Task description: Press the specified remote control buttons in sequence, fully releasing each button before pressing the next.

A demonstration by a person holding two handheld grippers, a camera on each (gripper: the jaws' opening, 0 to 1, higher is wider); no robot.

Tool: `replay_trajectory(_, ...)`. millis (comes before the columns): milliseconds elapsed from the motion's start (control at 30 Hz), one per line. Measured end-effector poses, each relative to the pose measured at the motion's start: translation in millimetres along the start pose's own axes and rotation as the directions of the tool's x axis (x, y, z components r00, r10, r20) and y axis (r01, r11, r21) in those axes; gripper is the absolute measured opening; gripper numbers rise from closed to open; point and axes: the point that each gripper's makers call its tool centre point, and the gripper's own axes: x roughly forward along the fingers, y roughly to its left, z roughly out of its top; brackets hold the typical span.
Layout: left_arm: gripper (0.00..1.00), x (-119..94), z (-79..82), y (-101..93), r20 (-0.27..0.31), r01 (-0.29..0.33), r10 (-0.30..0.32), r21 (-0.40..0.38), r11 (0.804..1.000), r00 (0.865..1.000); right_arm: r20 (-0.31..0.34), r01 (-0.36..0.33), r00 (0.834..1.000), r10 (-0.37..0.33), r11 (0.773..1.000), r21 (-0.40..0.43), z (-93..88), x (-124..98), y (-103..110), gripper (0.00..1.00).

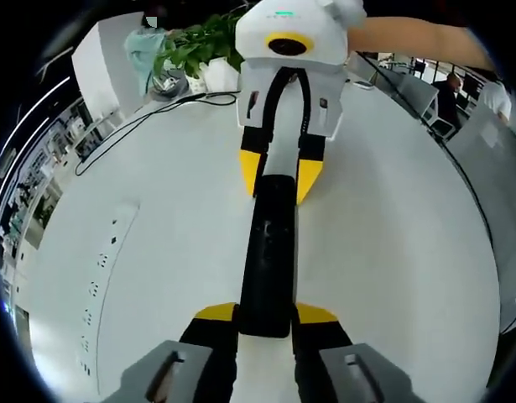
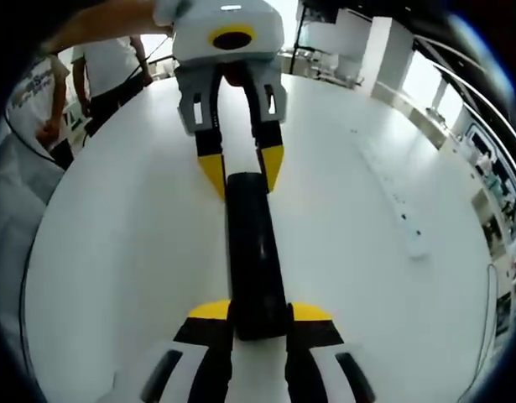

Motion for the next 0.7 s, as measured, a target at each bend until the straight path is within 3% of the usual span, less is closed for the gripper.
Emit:
replay_trajectory(400, 0.24, -21, 14.5, -23.4, -0.008, 0.010, -0.010, -0.010, 1.000, 1.000, 0.007, -0.007, 1.000, 0.007, 1.000, -0.009, 12.0, -20, 22, 0.20)
replay_trajectory(567, 0.24, -32, 26.0, -42.7, 0.016, -0.003, 0.003, -0.021, 1.000, 1.000, 0.006, 0.006, 1.000, -0.006, 1.000, -0.019, 15.9, -39, 41, 0.20)
replay_trajectory(667, 0.24, -38, 35.0, -66.2, 0.027, -0.003, 0.003, -0.020, 1.000, 1.000, 0.008, 0.005, 1.000, -0.005, 1.000, -0.013, 16.3, -47, 59, 0.20)
replay_trajectory(700, 0.24, -38, 32.4, -61.7, 0.033, 0.002, -0.001, -0.023, 1.000, 0.999, 0.008, 0.005, 1.000, -0.004, 1.000, -0.009, 16.2, -49, 63, 0.20)
